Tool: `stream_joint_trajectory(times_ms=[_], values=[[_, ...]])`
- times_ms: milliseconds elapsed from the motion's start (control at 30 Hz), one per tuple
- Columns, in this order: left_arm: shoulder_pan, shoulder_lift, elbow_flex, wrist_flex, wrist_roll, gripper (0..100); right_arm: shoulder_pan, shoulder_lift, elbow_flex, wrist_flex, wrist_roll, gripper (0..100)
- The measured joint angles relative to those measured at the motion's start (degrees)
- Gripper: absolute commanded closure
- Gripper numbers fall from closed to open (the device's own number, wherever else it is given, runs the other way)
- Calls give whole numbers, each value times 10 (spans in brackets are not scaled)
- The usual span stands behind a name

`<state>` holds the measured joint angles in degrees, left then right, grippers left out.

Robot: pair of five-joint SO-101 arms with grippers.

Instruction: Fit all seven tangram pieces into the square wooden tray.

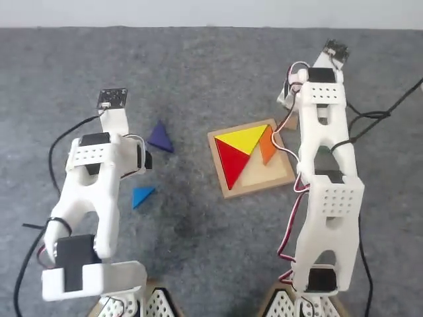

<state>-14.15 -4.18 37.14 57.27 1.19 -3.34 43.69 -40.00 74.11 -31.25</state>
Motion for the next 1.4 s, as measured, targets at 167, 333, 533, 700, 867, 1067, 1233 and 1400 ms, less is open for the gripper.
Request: stream_joint_trajectory(times_ms=[167,333,533,700,867,1067,1233,1400], values=[[0,0,0,0,0,792,0,24,-2,-36,0,750],[0,0,4,0,0,792,-2,77,-2,-51,0,750],[1,0,4,0,0,792,-3,83,-25,40,11,749],[1,0,4,0,0,792,7,84,-25,128,24,749],[1,0,11,0,0,792,52,84,-25,148,24,749],[1,0,12,0,0,792,69,84,-37,142,71,749],[1,0,12,-2,0,792,61,89,-80,146,272,749],[1,0,12,-12,0,792,20,91,-124,185,541,749]])
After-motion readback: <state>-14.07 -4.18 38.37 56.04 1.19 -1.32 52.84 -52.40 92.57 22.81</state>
